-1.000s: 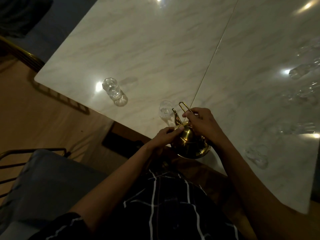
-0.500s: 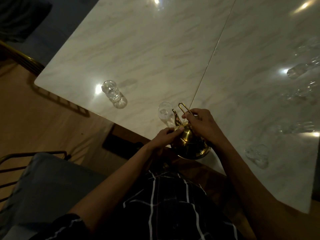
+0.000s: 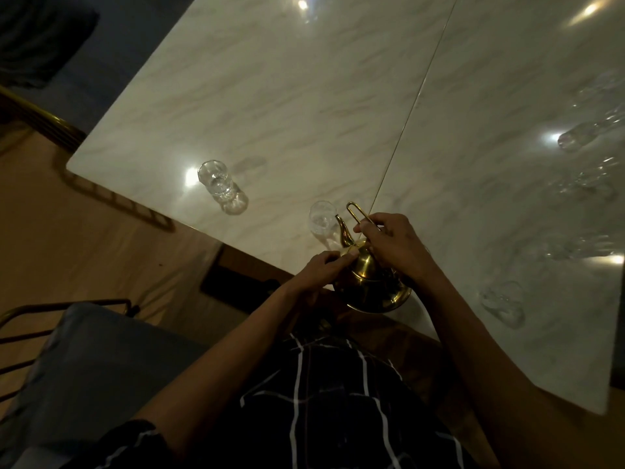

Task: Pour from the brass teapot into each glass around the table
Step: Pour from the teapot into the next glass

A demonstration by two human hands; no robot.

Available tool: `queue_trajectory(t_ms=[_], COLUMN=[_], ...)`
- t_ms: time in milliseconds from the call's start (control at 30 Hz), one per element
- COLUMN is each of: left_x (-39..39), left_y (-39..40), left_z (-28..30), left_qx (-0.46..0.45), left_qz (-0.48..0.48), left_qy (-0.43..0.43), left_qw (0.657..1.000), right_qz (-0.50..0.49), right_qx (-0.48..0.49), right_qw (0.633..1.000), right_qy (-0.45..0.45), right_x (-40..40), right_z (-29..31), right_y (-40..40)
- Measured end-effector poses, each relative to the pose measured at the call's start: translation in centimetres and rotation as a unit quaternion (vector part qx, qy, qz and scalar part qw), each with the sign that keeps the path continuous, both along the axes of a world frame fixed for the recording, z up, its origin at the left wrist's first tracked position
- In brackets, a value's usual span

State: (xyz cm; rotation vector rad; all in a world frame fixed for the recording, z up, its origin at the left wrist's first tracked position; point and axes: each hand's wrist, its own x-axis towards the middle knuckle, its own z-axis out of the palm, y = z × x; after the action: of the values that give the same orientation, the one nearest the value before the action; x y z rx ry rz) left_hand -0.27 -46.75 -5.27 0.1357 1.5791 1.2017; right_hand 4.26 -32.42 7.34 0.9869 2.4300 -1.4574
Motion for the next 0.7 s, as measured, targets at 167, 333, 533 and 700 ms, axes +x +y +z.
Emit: queue_trajectory(t_ms=[167,333,533,700], left_x=[-0.03,-0.06,-0.21,-0.15], left_y=[0.06,-0.06,-0.27,-0.45], left_z=[0.13,-0.08,0.34,0.04], left_qx=[-0.004,-0.005,-0.005,0.000], left_qz=[-0.009,-0.014,-0.019,-0.015], left_qy=[0.004,0.018,0.019,0.015], left_qw=[1.000,1.000,1.000,1.000], right_qz=[-0.003,-0.006,-0.005,0.002], right_qx=[-0.006,-0.005,-0.005,0.001], right_qw=[1.000,1.000,1.000,1.000], right_qy=[0.001,-0.002,-0.003,-0.005], right_x=[0.00,0.05,-0.04,-0.01], right_z=[0.15,0.16,0.07,-0.11], right_y=[-0.09,-0.22,-0.33,-0.40])
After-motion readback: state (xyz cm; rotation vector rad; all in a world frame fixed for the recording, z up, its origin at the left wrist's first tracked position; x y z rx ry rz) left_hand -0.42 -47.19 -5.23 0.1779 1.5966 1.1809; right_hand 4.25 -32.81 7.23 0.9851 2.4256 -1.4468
